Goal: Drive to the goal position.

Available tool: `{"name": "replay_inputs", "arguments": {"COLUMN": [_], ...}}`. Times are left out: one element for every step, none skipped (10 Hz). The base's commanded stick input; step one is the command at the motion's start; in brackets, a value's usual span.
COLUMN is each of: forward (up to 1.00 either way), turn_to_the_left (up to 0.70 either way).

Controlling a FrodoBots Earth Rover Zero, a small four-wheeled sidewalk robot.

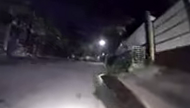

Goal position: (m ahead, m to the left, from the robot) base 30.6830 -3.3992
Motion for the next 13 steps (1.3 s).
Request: {"name": "replay_inputs", "arguments": {"forward": [0.49, 0.49, 0.49, 0.49, 0.49, 0.49, 0.49, 0.49, 0.49, 0.49, 0.49, 0.49, 0.49], "turn_to_the_left": [0.04, 0.01, -0.26, -0.26, -0.06, -0.35, -0.26, -0.18, -0.31, -0.04, -0.1, -0.45, -0.21]}}
